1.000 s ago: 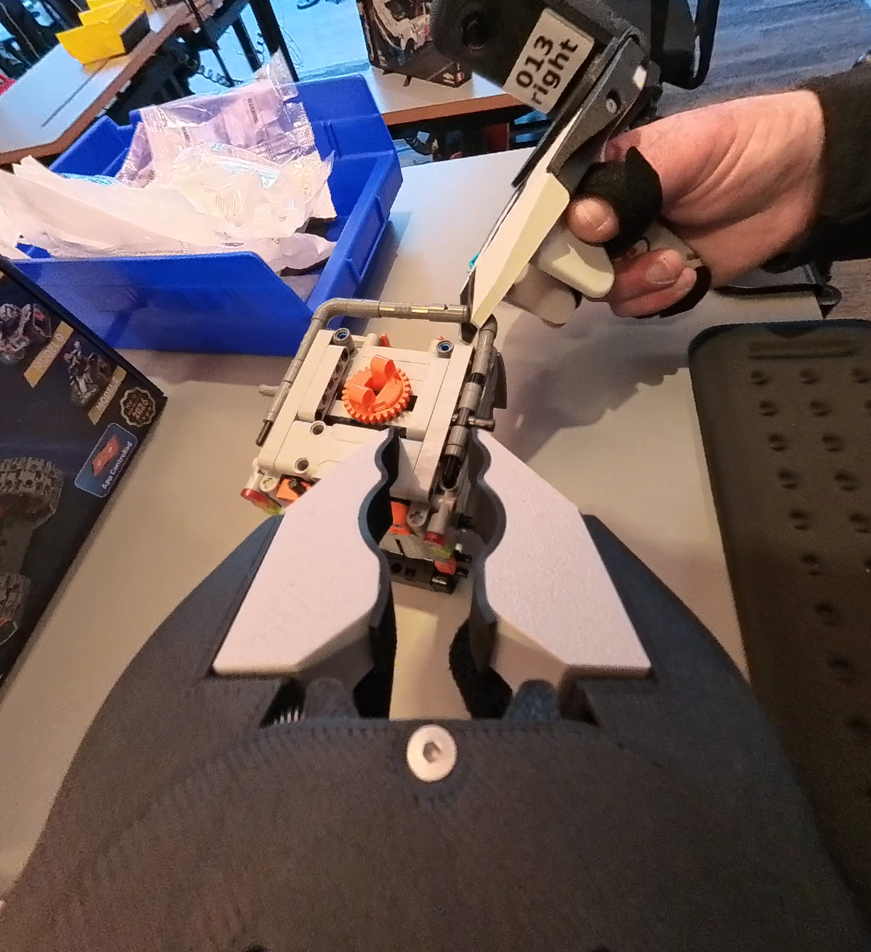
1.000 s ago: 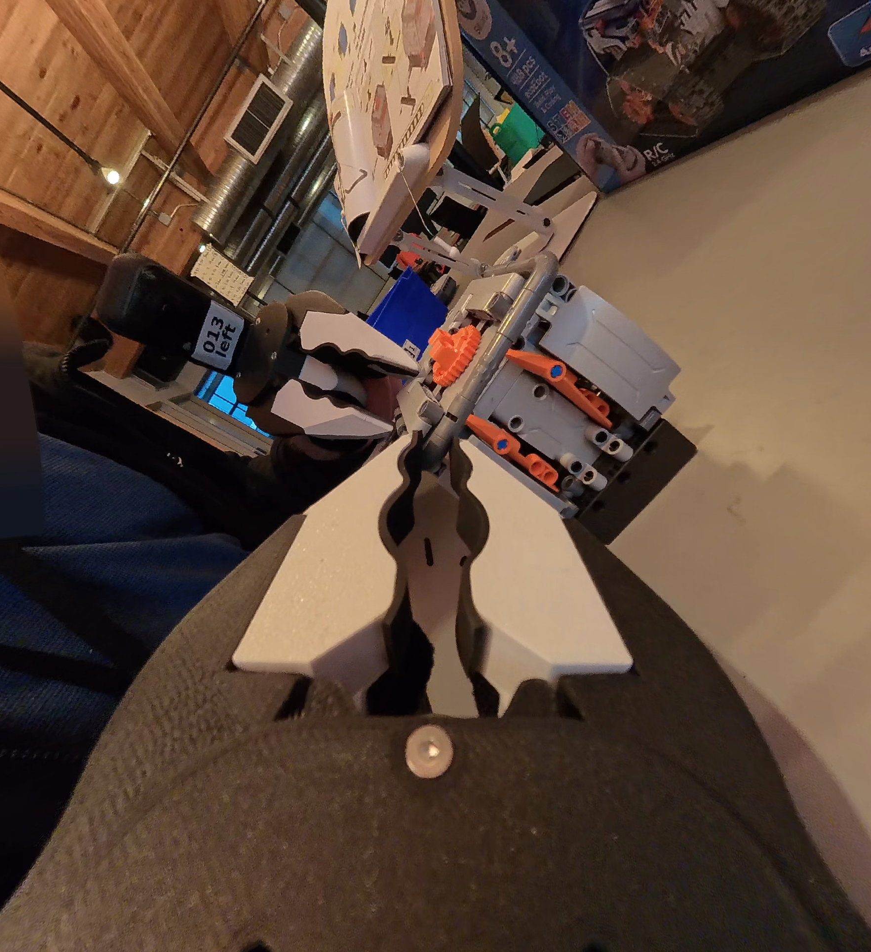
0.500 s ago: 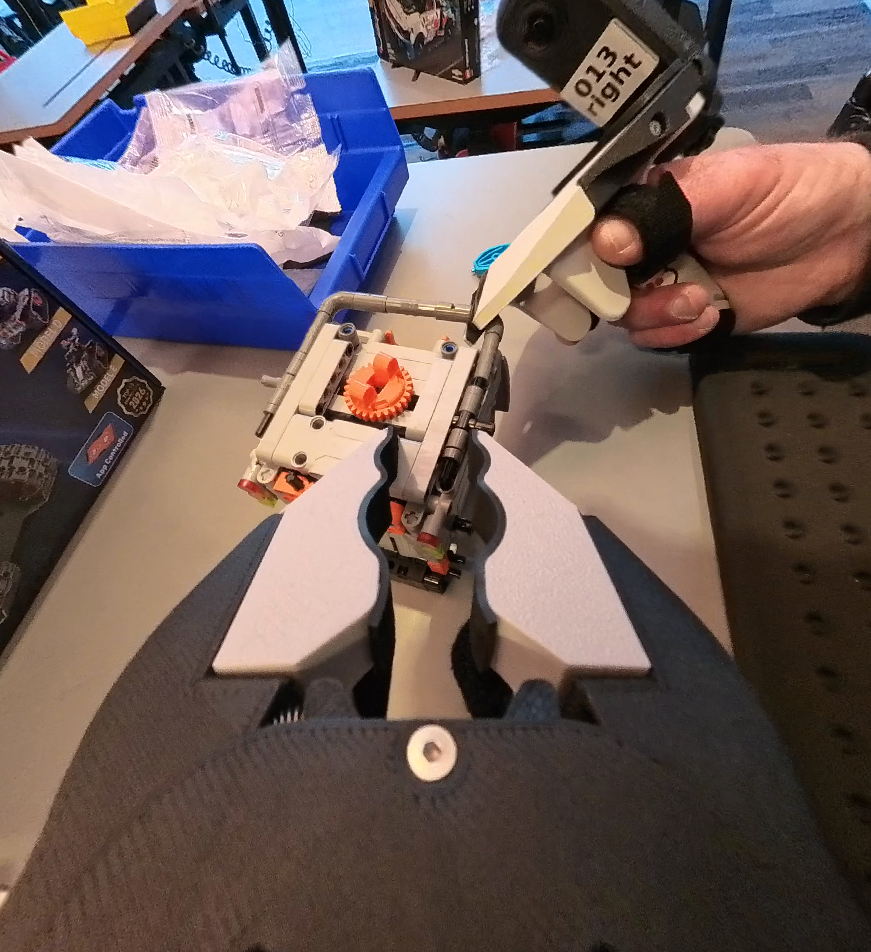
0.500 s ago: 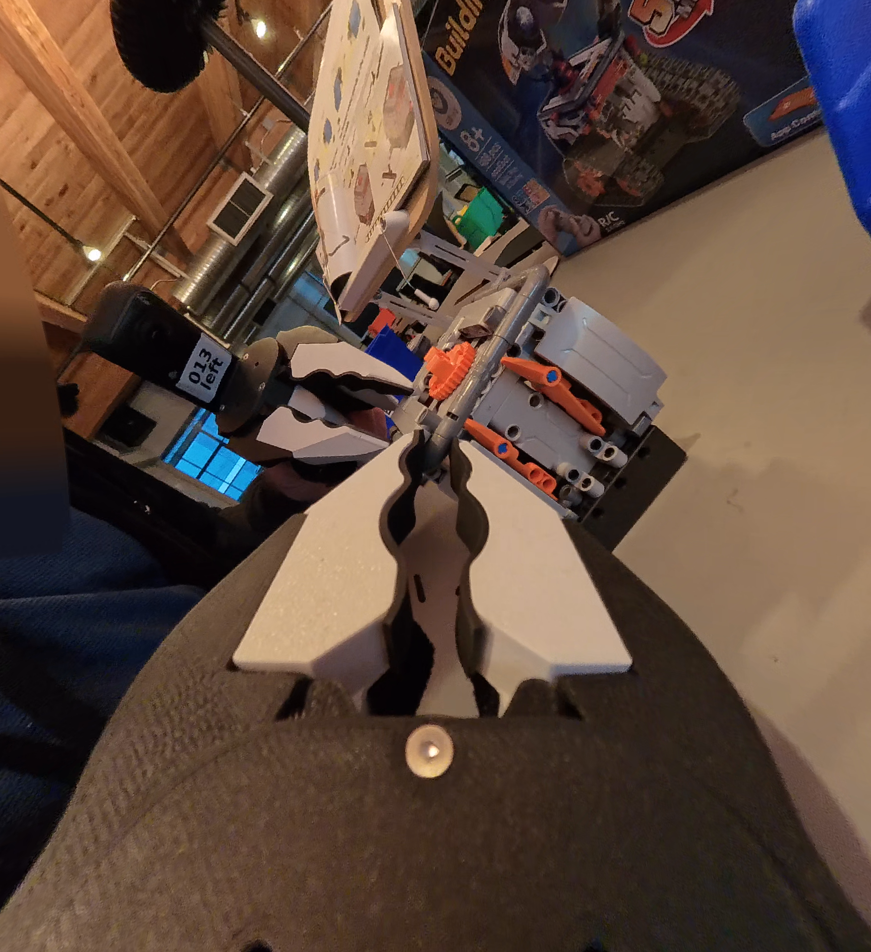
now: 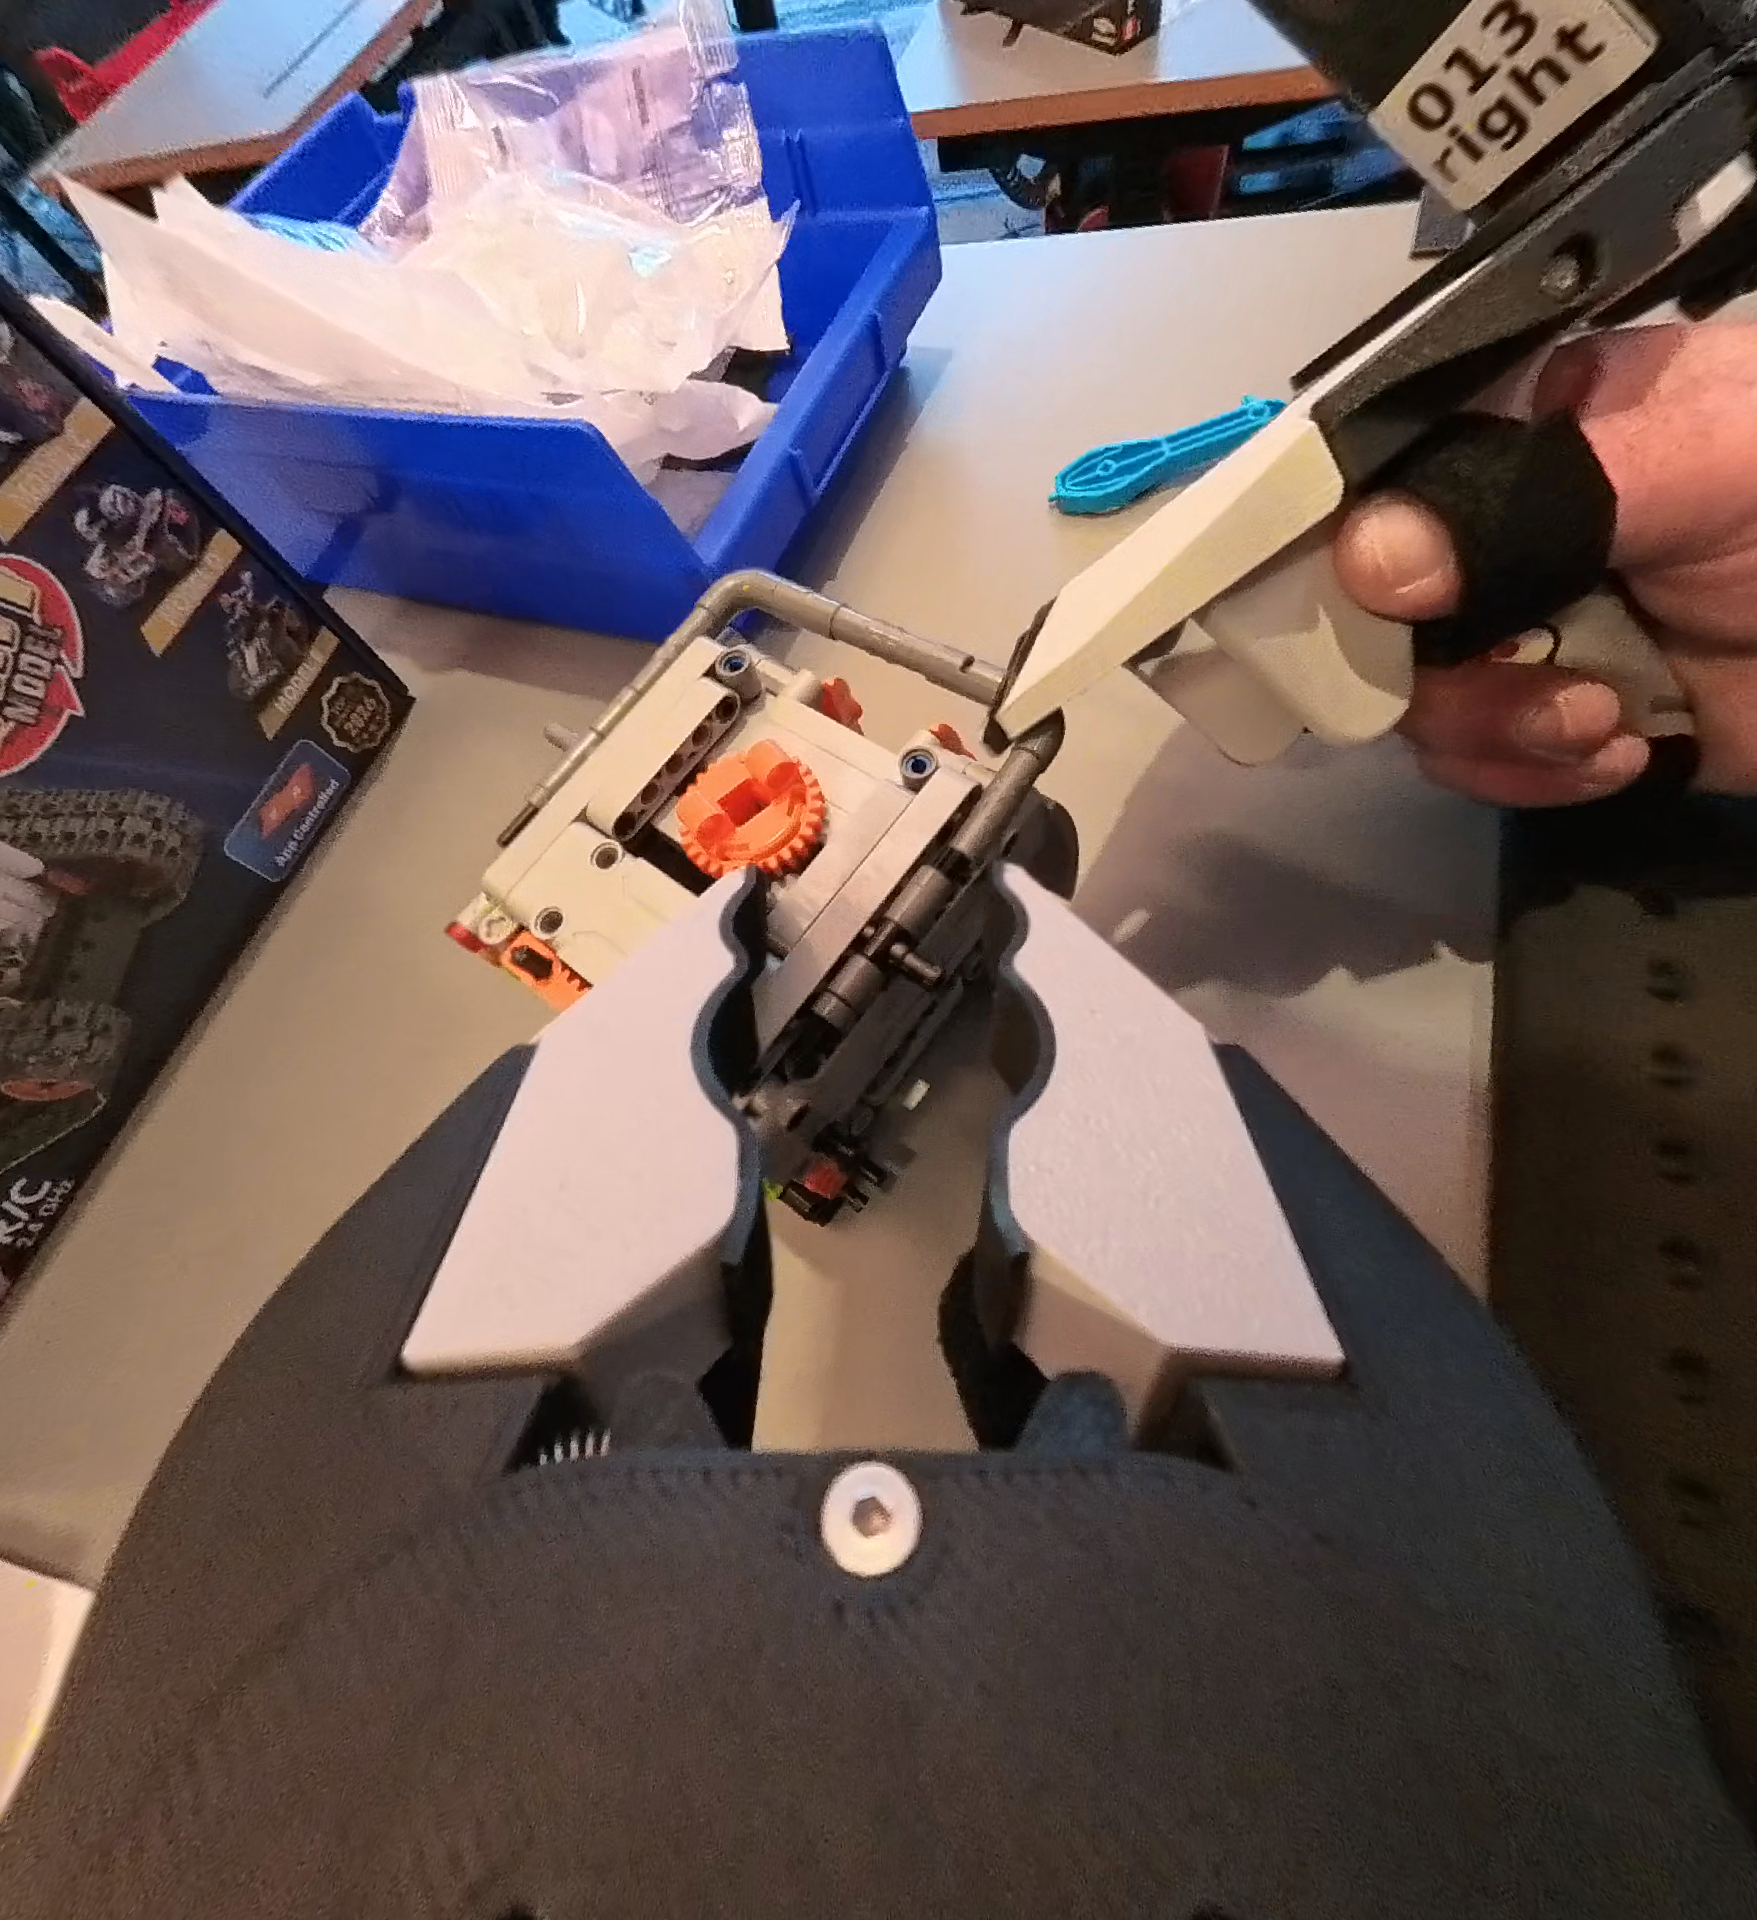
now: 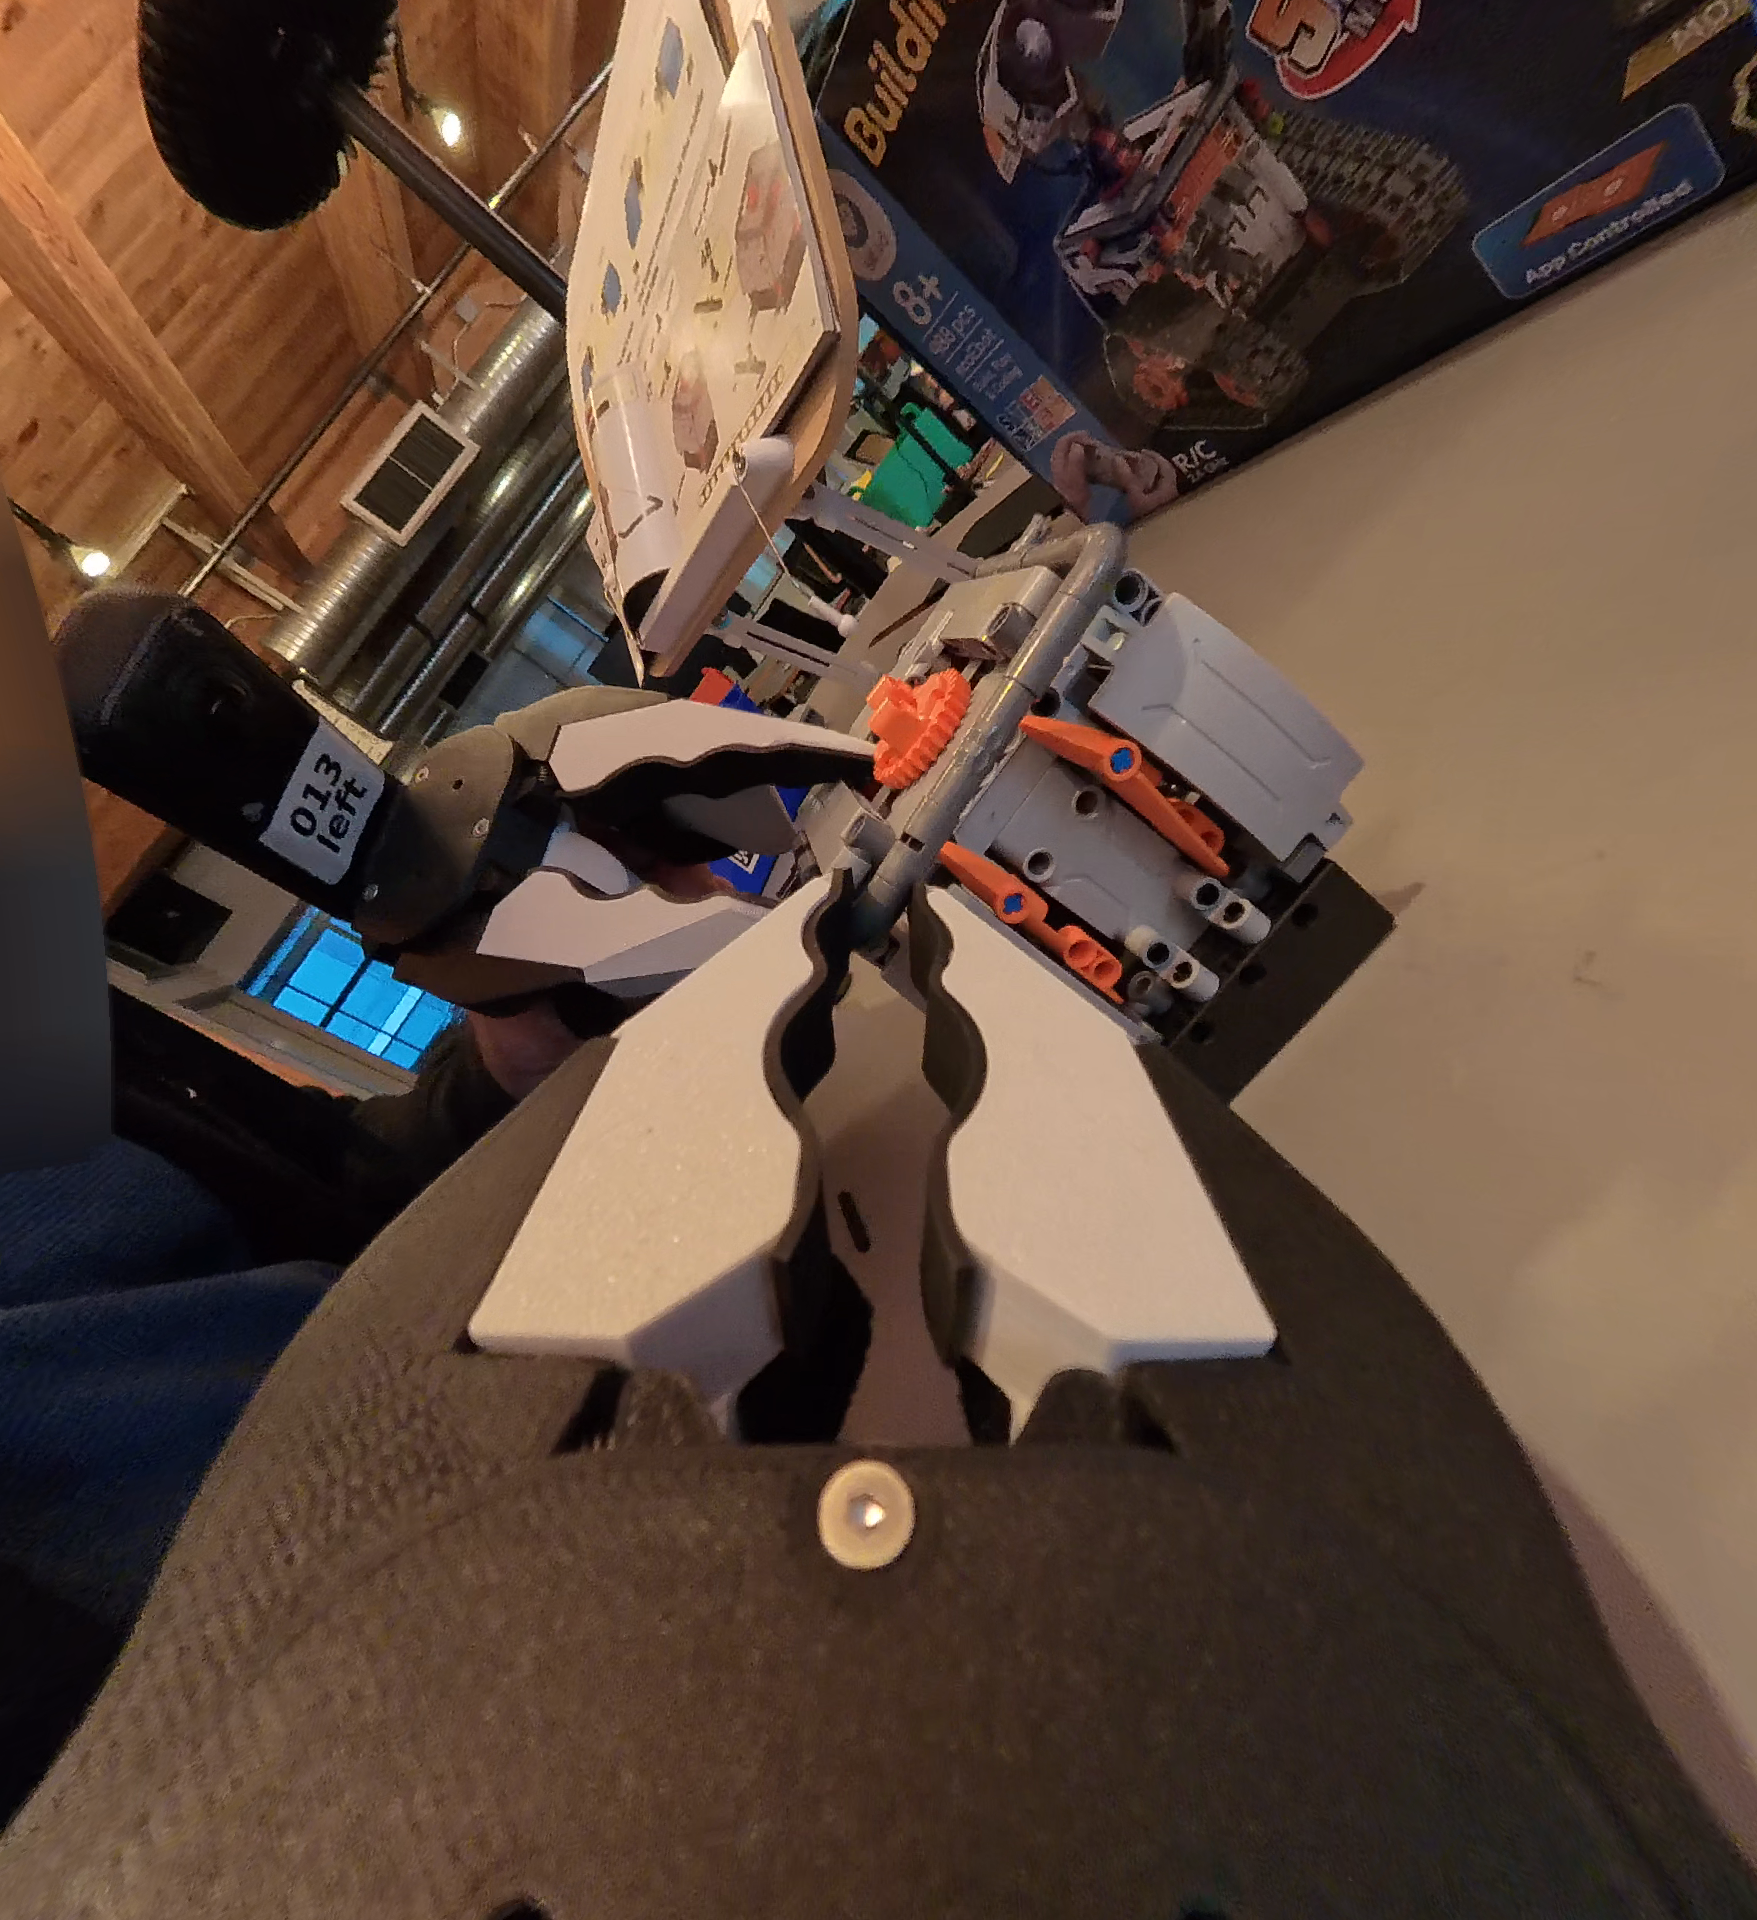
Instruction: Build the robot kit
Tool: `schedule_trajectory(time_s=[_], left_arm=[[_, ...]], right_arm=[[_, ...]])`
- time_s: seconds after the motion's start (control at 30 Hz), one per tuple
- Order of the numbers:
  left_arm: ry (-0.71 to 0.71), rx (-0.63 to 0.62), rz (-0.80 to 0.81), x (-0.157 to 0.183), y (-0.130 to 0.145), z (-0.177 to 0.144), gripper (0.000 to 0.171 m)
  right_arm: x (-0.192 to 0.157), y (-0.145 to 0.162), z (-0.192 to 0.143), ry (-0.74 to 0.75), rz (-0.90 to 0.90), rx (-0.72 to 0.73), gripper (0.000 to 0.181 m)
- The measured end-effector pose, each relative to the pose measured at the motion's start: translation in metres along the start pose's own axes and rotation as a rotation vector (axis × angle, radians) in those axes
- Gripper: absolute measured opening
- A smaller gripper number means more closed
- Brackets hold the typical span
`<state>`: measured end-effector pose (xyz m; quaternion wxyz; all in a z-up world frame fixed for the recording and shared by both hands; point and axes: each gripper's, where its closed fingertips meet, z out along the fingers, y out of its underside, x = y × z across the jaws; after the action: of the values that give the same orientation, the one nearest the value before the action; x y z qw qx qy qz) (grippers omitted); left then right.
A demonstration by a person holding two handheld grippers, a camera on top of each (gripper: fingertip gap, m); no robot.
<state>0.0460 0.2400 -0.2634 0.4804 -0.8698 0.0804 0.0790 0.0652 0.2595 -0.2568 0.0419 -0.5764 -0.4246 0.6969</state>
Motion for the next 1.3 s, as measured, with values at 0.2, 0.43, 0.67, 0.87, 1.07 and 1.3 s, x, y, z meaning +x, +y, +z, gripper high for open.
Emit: schedule_trajectory(time_s=[0.2,0.43,0.67,0.87,1.07,1.3], left_arm=[[0.011,0.003,0.001,-0.003,0.001,-0.001,0.038],[0.035,0.002,-0.018,-0.002,0.001,-0.003,0.037],[0.088,0.003,-0.052,-0.002,0.001,-0.004,0.037],[0.120,0.013,-0.044,0.000,0.000,-0.005,0.035],[0.138,0.016,-0.041,0.000,0.000,-0.006,0.033],[0.148,0.015,-0.019,0.003,0.000,-0.006,0.030]], right_arm=[[0.000,0.001,0.003,-0.017,0.030,0.004,0.007],[-0.002,0.002,0.005,-0.025,0.048,-0.007,0.007],[-0.007,0.005,0.005,-0.093,0.049,-0.061,0.009],[-0.011,0.008,0.002,-0.108,-0.058,-0.134,0.014],[-0.012,0.009,0.001,-0.050,-0.218,-0.168,0.011],[-0.015,0.011,0.001,-0.089,-0.133,-0.198,0.010]])
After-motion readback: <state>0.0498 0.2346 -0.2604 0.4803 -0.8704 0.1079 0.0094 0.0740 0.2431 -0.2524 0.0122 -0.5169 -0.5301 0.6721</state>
